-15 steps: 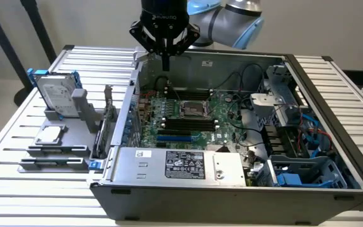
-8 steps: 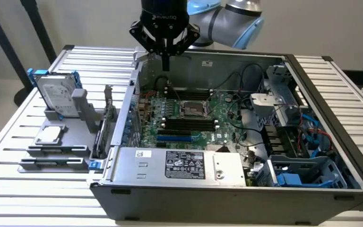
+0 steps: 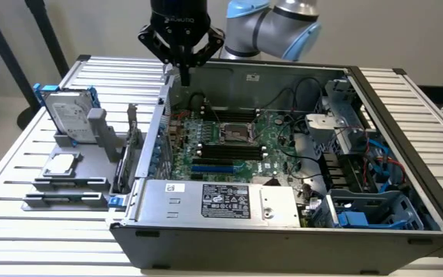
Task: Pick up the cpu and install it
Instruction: 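Reach for the cpu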
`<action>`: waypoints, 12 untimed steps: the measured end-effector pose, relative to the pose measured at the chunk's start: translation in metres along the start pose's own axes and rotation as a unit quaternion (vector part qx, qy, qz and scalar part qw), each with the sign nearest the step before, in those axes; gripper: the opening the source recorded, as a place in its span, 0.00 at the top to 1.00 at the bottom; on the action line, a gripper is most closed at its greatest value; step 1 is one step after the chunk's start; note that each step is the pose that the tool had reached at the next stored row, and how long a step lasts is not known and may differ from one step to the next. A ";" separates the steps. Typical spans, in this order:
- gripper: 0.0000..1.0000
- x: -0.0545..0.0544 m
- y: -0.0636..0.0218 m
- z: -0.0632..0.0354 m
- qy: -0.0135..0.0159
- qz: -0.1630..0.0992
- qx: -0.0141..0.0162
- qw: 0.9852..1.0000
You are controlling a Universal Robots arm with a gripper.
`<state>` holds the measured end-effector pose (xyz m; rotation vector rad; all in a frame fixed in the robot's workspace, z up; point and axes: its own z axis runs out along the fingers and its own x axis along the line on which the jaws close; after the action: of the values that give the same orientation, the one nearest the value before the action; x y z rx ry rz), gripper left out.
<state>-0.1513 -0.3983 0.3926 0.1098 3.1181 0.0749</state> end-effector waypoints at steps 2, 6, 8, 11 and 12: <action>0.89 0.009 -0.0004 -0.0001 0.000 0.000 0.000 1.000; 0.89 0.027 -0.0015 -0.0003 0.000 0.000 0.000 1.000; 0.89 0.036 -0.0021 0.0001 0.000 0.000 0.000 1.000; 0.89 0.050 -0.0030 0.0012 0.000 0.000 0.001 1.000; 0.89 0.054 -0.0032 0.0016 0.000 0.000 0.001 1.000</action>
<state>-0.2058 -0.3976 0.3898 0.1099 3.1181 0.0718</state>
